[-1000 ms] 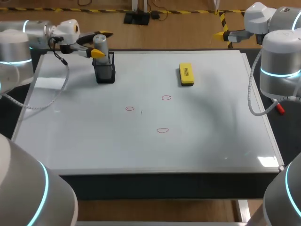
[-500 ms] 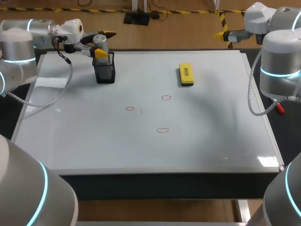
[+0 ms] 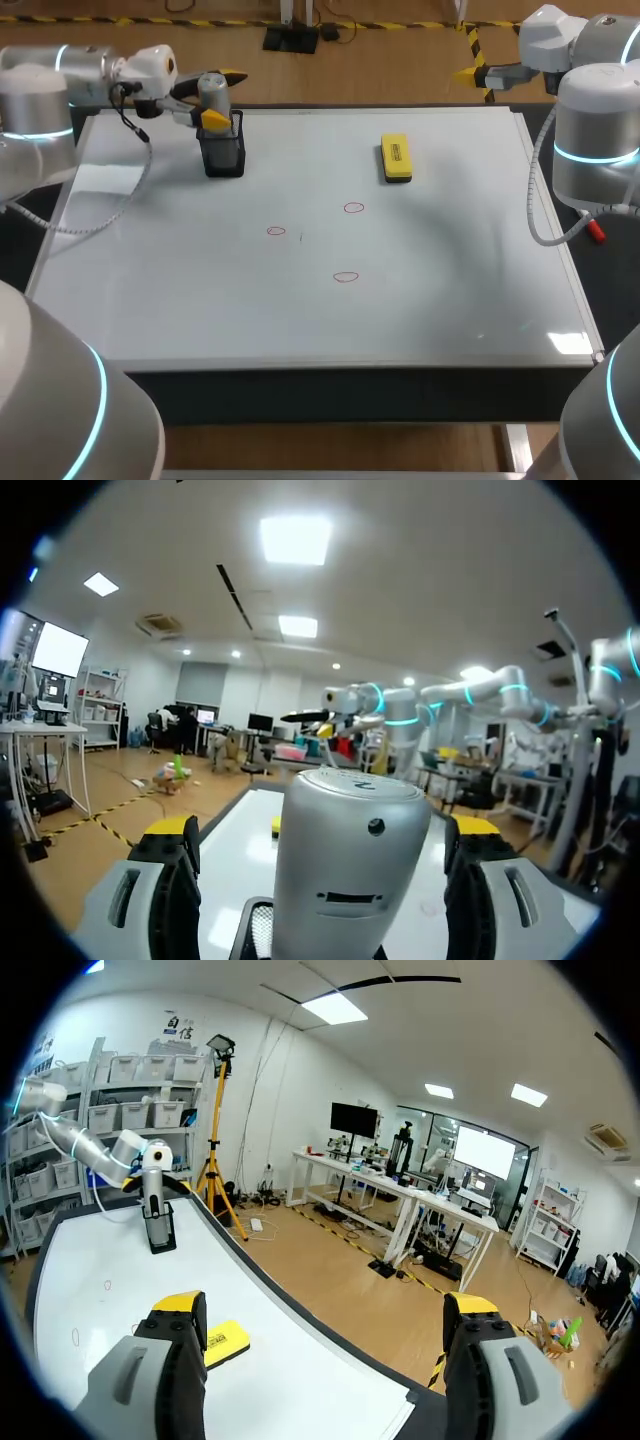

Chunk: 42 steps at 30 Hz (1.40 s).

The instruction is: Pick up the inspection probe, press it on each red-marked spot on the whiteboard one by one, put down the probe, pick up the eraser, and wipe off all the red marks.

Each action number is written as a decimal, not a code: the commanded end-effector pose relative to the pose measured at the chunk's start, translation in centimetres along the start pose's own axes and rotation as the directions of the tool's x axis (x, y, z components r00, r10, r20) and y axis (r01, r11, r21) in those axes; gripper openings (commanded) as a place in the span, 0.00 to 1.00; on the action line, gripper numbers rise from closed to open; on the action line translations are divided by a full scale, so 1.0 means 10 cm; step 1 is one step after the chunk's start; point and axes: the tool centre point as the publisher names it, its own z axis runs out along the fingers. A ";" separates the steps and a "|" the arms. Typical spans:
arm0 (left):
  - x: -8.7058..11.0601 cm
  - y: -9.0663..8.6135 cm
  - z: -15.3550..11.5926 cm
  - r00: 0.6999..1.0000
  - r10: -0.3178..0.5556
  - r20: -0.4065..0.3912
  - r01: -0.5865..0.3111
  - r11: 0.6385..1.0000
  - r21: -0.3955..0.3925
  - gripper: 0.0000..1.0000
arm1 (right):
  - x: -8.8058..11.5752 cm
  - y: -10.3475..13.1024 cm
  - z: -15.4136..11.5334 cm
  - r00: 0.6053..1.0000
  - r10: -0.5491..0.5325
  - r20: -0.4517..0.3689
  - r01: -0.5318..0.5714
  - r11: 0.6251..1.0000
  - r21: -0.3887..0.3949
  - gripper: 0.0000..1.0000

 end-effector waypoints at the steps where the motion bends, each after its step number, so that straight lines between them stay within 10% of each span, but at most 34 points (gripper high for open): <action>1: 0.10 -0.01 -0.01 0.994 0.006 0.108 -0.006 1.000 0.001 1.00 | 0.00 0.00 0.00 1.000 0.000 -0.001 0.000 1.000 0.002 1.00; 12: 0.10 -0.01 -0.01 0.992 0.010 0.123 -0.011 1.000 0.006 1.00 | 0.00 0.00 0.00 1.000 0.000 -0.001 0.000 1.000 0.002 1.00; 18: 0.13 -0.03 -0.03 0.995 0.037 0.093 -0.039 0.999 0.013 0.00 | 0.00 0.00 0.00 1.000 0.000 -0.001 0.000 1.000 0.002 1.00; 42: 0.16 -0.35 -0.12 0.988 0.094 0.121 -0.095 0.995 0.005 0.00 | 0.00 0.00 0.00 1.000 0.000 -0.001 0.000 1.000 0.002 1.00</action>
